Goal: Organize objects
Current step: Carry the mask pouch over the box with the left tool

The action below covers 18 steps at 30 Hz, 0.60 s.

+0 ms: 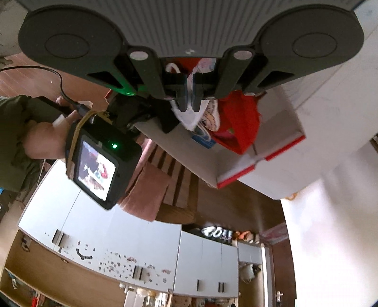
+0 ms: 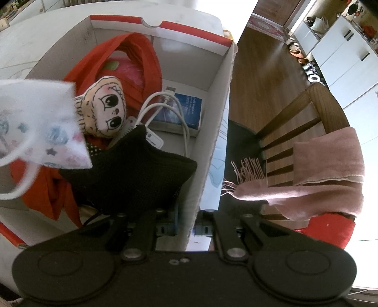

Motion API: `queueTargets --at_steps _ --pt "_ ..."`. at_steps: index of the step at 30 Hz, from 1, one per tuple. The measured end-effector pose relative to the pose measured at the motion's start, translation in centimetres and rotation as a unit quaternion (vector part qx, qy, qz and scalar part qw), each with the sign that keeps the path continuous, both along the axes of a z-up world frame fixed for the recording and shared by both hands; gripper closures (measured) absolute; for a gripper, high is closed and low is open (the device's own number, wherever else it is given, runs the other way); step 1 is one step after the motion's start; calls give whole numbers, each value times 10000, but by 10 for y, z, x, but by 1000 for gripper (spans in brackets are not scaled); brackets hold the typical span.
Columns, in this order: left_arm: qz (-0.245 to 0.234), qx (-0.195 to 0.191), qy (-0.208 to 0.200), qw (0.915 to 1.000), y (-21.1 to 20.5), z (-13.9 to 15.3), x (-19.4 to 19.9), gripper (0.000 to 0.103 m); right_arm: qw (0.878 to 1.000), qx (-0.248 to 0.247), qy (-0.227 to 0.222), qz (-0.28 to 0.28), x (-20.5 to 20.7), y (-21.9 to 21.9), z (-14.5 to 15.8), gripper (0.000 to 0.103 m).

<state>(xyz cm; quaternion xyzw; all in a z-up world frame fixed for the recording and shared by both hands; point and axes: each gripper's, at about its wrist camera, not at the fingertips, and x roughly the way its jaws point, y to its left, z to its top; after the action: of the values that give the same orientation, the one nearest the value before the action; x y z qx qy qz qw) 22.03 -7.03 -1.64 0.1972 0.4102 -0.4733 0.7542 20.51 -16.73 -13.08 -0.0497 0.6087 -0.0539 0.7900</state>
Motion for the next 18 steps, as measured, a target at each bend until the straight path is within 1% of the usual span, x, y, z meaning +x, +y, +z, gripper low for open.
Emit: queueTargets --at_steps 2,4,5,8,15,18 --pt "-15 6 214 9998 -5 -9 2 100 10000 -1 2 2 0 0 0 94" --pt "-104 95 423 9990 -10 -20 4 100 10000 -2 2 5 0 0 0 95" --pt "-123 124 466 9988 -12 -24 3 100 10000 -1 1 4 0 0 0 94" --pt "-152 271 494 9983 -17 -37 1 100 10000 6 1 -3 0 0 0 95" --pt "64 446 684 9966 -15 -63 10 100 10000 15 2 -12 0 0 0 95" --pt "127 510 748 9958 -11 -69 13 100 10000 15 1 -15 1 1 0 95"
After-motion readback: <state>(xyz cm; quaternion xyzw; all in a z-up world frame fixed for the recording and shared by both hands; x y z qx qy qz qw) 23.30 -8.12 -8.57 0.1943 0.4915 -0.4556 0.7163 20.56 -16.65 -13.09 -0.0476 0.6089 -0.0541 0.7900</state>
